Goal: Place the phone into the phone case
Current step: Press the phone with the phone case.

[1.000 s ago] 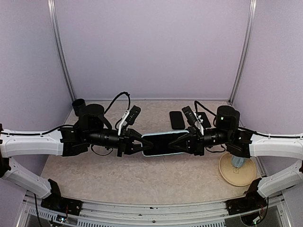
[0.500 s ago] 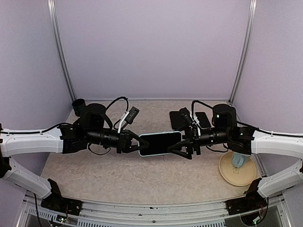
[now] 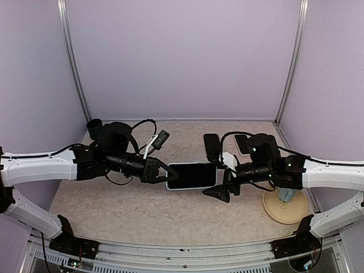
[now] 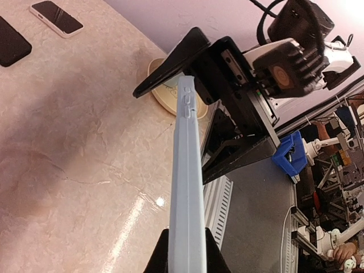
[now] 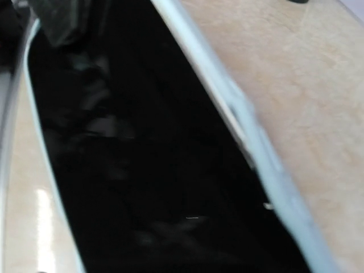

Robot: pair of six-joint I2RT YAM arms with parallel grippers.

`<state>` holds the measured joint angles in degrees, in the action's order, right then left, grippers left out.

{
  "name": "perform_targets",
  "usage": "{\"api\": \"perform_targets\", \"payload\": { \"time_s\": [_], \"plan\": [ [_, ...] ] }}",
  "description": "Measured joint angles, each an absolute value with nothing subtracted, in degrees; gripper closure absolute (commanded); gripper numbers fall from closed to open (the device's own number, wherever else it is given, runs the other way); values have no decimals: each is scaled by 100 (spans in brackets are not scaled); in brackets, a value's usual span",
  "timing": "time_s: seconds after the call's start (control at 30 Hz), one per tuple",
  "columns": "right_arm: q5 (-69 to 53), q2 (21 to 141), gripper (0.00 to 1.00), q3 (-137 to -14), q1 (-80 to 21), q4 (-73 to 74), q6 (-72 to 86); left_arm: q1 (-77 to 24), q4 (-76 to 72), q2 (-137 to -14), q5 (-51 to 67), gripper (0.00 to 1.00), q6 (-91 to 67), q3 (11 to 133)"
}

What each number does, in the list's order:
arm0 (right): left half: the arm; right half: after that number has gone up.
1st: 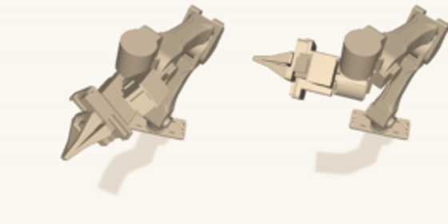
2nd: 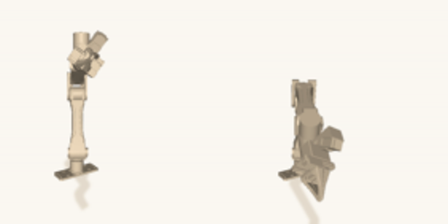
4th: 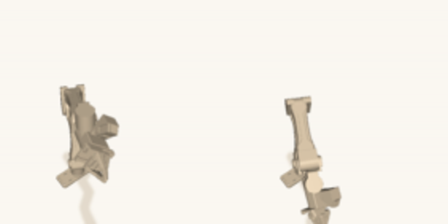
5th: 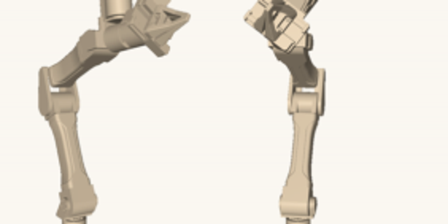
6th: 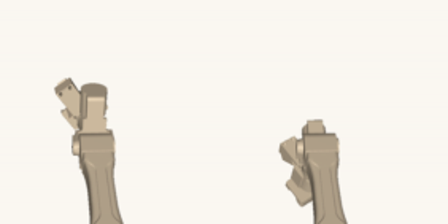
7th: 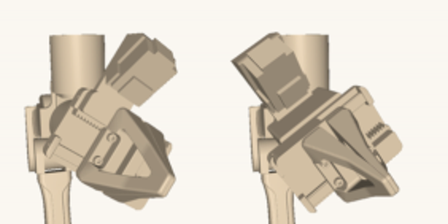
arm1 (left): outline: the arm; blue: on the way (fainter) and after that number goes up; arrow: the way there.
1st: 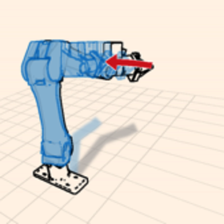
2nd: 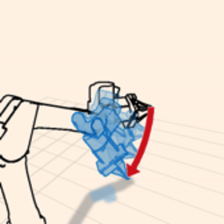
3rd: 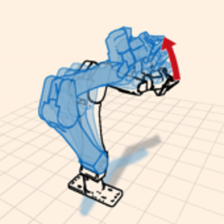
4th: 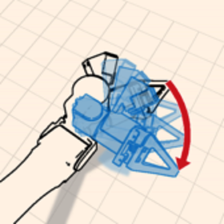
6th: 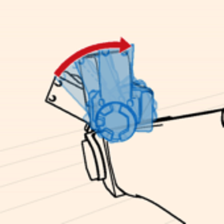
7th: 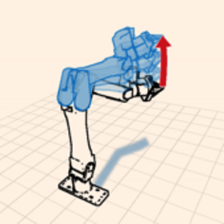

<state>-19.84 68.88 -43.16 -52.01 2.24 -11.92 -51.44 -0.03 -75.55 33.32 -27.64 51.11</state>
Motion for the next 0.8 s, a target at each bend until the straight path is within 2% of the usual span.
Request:
{"api": "perform_targets", "payload": {
  "time_s": [0.37, 0.8],
  "plan": [
    [-1122, 6514, 0, -4158, -5662, -43, -2346, -5144, 268, -7730, 3361, 100, -2939, 5122],
    [-381, 7061, 0, -4359, -6289, 10, -2989, -5144, 301, -7900, 3391, 100, -3175, 5188]
  ]
}}
